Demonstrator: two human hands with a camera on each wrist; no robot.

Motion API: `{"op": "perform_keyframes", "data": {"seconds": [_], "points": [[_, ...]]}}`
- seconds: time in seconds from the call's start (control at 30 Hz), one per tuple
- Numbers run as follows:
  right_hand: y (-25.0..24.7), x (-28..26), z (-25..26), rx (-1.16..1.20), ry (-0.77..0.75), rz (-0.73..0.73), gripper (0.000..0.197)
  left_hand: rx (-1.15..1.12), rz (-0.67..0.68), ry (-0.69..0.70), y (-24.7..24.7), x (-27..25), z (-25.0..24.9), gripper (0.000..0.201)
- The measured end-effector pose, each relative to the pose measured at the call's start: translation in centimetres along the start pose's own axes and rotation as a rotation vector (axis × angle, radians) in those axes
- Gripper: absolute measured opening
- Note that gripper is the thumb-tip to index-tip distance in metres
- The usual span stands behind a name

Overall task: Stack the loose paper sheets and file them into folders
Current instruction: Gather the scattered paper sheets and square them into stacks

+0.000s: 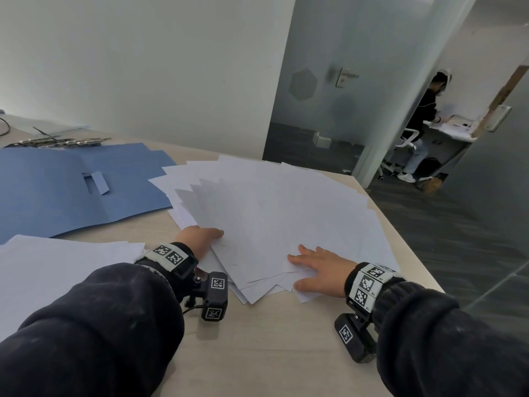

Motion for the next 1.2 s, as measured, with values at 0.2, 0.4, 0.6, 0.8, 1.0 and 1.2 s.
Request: {"op": "perform_keyframes", "data": {"seconds": [0.2,0.4,0.6,0.8,1.0,1.2], "points": [[0.4,-1.4,2.8,-0.039,-0.084,0.024,0.083,0.023,0.003,0.069,0.2,1.0,0.7,0.035],[0.6,-3.3,5.9,-0.017,-0.219,0.027,0.077,0.043,0.007,0.103,0.3,0.0,0.5,0.023],[-0.7,-3.3,5.1,0.287,-0.184,-0.117,0.061,0.109,-0.026,0.065,-0.3,-0.7,0.6,0.027],[0.0,-2.1,-2.0,0.278,0.327,-0.206,0.068,0.072,0.050,-0.040,-2.2,-1.3,1.7,0.024],[0.4,-1.7,-1.8,0.230,0.399,-0.158,0.071,0.086,0.170,-0.017,-1.7,-2.0,2.1,0.026],[0.1,-1.0,0.4,0.347,0.375,-0.169,0.080,0.104,0.188,0.014,-1.4,-2.4,2.2,0.021]]}}
Point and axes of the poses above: each hand's wrist, its own x-axis towards the middle knuckle, its own y-axis out of the palm, z = x × y, the point moved 2 cm from there along x, towards the middle knuckle, and after that the axes turned 12 degrees about -x, right-handed, at the moved point
